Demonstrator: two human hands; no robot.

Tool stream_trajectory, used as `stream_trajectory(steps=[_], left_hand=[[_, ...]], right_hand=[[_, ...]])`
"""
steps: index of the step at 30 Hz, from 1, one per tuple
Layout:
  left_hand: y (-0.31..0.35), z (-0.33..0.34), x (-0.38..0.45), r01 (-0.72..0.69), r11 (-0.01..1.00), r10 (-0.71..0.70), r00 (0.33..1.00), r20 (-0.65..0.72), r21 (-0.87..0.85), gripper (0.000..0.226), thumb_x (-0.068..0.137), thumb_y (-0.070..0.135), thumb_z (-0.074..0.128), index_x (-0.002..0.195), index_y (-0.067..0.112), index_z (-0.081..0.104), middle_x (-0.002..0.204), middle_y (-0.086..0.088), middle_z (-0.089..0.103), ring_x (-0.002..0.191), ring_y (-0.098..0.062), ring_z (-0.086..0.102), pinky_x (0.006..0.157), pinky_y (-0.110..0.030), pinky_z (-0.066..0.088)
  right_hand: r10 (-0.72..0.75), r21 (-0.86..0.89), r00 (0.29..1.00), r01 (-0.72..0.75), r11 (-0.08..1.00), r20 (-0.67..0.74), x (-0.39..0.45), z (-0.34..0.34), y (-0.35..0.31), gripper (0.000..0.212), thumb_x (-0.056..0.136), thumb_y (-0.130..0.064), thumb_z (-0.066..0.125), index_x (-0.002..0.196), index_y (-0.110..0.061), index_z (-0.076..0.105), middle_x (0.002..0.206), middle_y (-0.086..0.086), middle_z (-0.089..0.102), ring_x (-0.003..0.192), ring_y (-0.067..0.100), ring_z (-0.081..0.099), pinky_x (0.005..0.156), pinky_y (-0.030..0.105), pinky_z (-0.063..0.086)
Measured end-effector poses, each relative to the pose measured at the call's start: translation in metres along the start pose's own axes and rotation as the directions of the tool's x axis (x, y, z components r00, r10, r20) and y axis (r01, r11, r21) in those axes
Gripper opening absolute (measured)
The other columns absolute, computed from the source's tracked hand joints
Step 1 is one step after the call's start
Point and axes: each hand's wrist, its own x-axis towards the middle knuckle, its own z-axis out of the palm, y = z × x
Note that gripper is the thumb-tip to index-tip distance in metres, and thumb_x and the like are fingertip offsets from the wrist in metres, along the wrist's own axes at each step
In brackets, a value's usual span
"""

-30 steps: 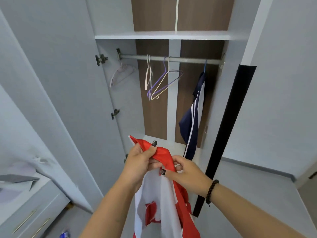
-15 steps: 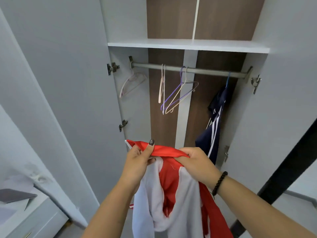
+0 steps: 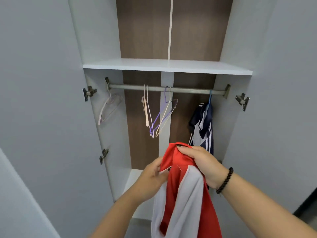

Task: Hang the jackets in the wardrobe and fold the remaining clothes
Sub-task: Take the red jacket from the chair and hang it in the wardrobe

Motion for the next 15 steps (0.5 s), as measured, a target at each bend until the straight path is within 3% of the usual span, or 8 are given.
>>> stream_trajectory(steps=[3, 5, 8, 10, 12, 15], left_hand=[[-0.001, -0.014, 0.008, -0.011, 0.988, 0.022, 0.997, -0.068, 0.153, 0.026, 0.087, 0.021, 0.05, 0.102, 0.039, 0.061, 0.101, 0.014, 0.067, 0.097, -0.009, 0.062, 0.089, -0.032, 0.047], [0.001, -0.028, 0.009, -0.035, 0.972, 0.063, 0.992, -0.11, 0.233, 0.027, 0.086, 0.024, 0.048, 0.103, 0.044, 0.057, 0.102, 0.018, 0.067, 0.099, -0.005, 0.063, 0.087, -0.025, 0.048], [0.009, -0.049, 0.01, -0.124, 0.915, 0.184, 0.975, -0.123, 0.383, 0.027, 0.088, 0.024, 0.049, 0.104, 0.043, 0.06, 0.101, 0.02, 0.068, 0.097, -0.003, 0.063, 0.083, -0.016, 0.047], [0.018, -0.056, 0.011, -0.148, 0.876, 0.227, 0.966, -0.121, 0.46, 0.021, 0.088, 0.028, 0.05, 0.1, 0.04, 0.063, 0.093, 0.019, 0.069, 0.09, -0.005, 0.064, 0.08, -0.022, 0.049], [0.026, -0.062, 0.015, -0.169, 0.826, 0.274, 0.954, -0.121, 0.538, 0.019, 0.087, 0.037, 0.049, 0.098, 0.036, 0.064, 0.088, 0.018, 0.068, 0.086, -0.006, 0.064, 0.078, -0.029, 0.051], [0.034, -0.067, 0.025, -0.209, 0.737, 0.35, 0.932, -0.098, 0.642, 0.021, 0.088, 0.031, 0.05, 0.095, 0.029, 0.07, 0.089, 0.014, 0.068, 0.086, -0.007, 0.063, 0.078, -0.035, 0.051]], right_hand=[[0.055, 0.12, 0.993, -0.042, 0.992, -0.109, 0.011, -0.006, 0.004, 0.031, 0.089, -0.022, 0.061, 0.099, 0.007, 0.066, 0.094, 0.026, 0.064, 0.083, 0.033, 0.064, 0.085, 0.038, 0.053], [0.117, 0.18, 0.984, -0.091, 0.979, -0.137, 0.016, -0.013, 0.007, 0.035, 0.089, -0.021, 0.062, 0.106, 0.009, 0.067, 0.109, 0.027, 0.066, 0.098, 0.036, 0.065, 0.094, 0.044, 0.052], [0.16, 0.116, 0.978, -0.145, 0.983, -0.133, 0.024, -0.023, 0.018, 0.03, 0.087, -0.014, 0.066, 0.104, 0.01, 0.068, 0.11, 0.024, 0.067, 0.093, 0.029, 0.068, 0.086, 0.038, 0.056], [0.174, 0.016, 0.978, -0.174, 0.985, -0.113, 0.025, -0.025, 0.028, 0.028, 0.086, -0.01, 0.066, 0.103, 0.013, 0.065, 0.108, 0.027, 0.066, 0.09, 0.027, 0.065, 0.087, 0.039, 0.053], [0.187, -0.034, 0.98, -0.19, 0.981, -0.069, 0.029, -0.02, 0.041, 0.014, 0.09, -0.006, 0.062, 0.092, 0.003, 0.072, 0.096, 0.022, 0.07, 0.08, 0.023, 0.068, 0.074, 0.033, 0.057], [0.126, -0.102, 0.989, -0.134, 0.986, -0.078, 0.037, -0.004, 0.055, 0.02, 0.095, 0.003, 0.05, 0.096, 0.0, 0.07, 0.083, 0.013, 0.071, 0.067, 0.016, 0.067, 0.06, 0.024, 0.053]])
